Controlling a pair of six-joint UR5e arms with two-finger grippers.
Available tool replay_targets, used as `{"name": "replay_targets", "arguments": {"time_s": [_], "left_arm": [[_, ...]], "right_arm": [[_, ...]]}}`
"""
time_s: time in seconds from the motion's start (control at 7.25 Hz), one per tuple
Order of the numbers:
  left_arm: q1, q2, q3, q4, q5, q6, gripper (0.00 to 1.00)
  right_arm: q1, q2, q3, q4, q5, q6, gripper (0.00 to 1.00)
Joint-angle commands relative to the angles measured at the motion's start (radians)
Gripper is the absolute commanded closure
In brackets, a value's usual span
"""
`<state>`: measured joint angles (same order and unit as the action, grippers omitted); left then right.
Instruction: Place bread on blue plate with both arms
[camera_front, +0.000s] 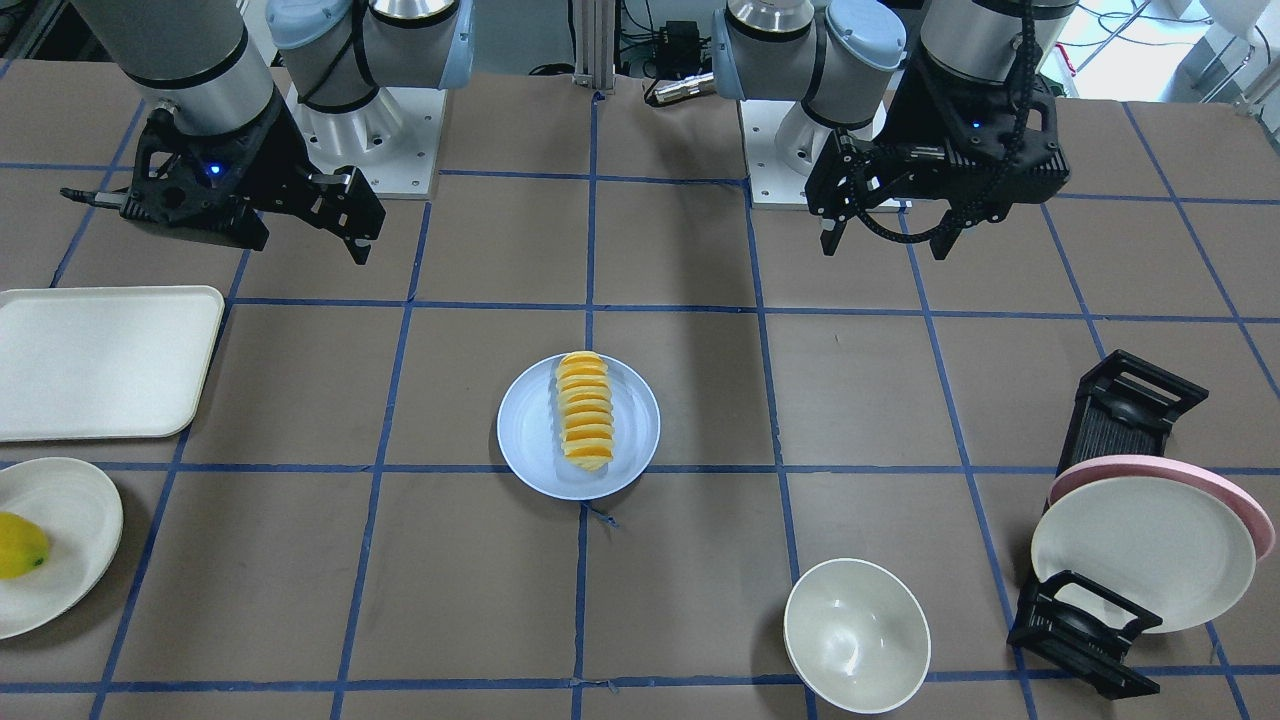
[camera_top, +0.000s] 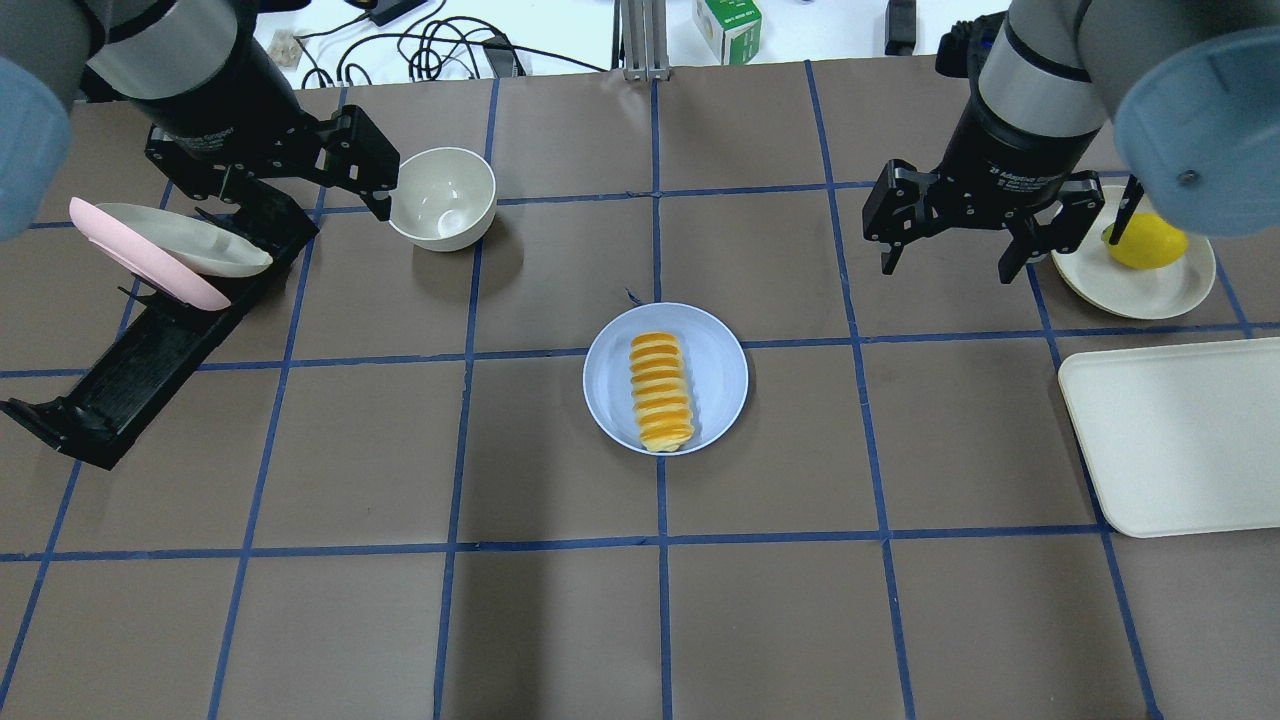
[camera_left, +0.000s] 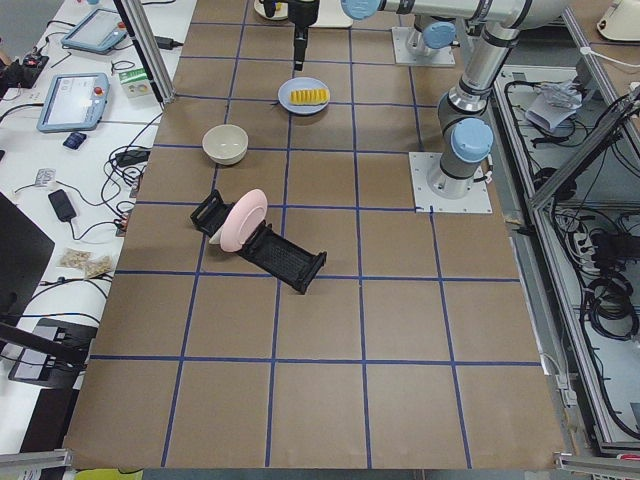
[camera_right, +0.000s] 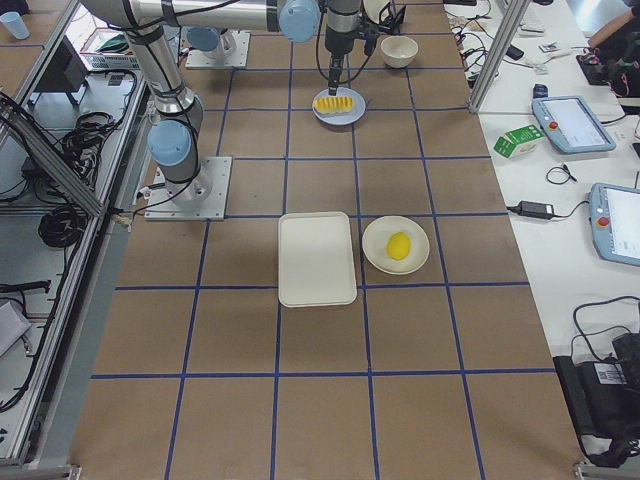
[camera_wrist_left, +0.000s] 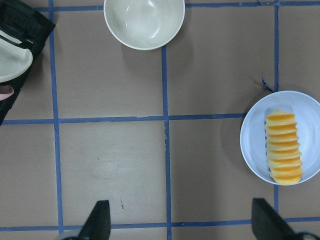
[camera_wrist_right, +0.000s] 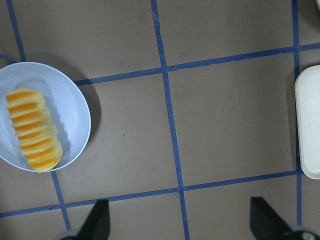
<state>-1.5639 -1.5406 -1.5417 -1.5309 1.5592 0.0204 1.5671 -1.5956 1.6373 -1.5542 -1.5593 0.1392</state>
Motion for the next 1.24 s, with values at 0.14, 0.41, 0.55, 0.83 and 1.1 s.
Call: {"name": "replay_targets", "arguments": {"time_s": [0.14, 0.41, 0.55, 0.83, 1.1], "left_arm": [[0.001, -0.001, -0.008, -0.002, 0.005, 0.000, 0.00], [-0.002, 0.000, -0.017, 0.000, 0.001, 0.000, 0.00], [-0.002, -0.001, -0.017, 0.000, 0.001, 0.001, 0.00], [-0.002, -0.001, -0.018, 0.002, 0.001, 0.000, 0.00], [-0.002, -0.001, -0.018, 0.000, 0.001, 0.000, 0.00]], "right_arm": [[-0.001, -0.003, 0.003, 0.000, 0.005, -0.003, 0.00], [0.002, -0.003, 0.004, 0.000, 0.011, -0.003, 0.00], [0.002, -0.003, 0.004, 0.000, 0.010, -0.003, 0.00], [0.007, -0.003, 0.003, -0.004, 0.013, -0.001, 0.00], [0.001, -0.003, 0.001, 0.003, 0.010, -0.001, 0.00]]}}
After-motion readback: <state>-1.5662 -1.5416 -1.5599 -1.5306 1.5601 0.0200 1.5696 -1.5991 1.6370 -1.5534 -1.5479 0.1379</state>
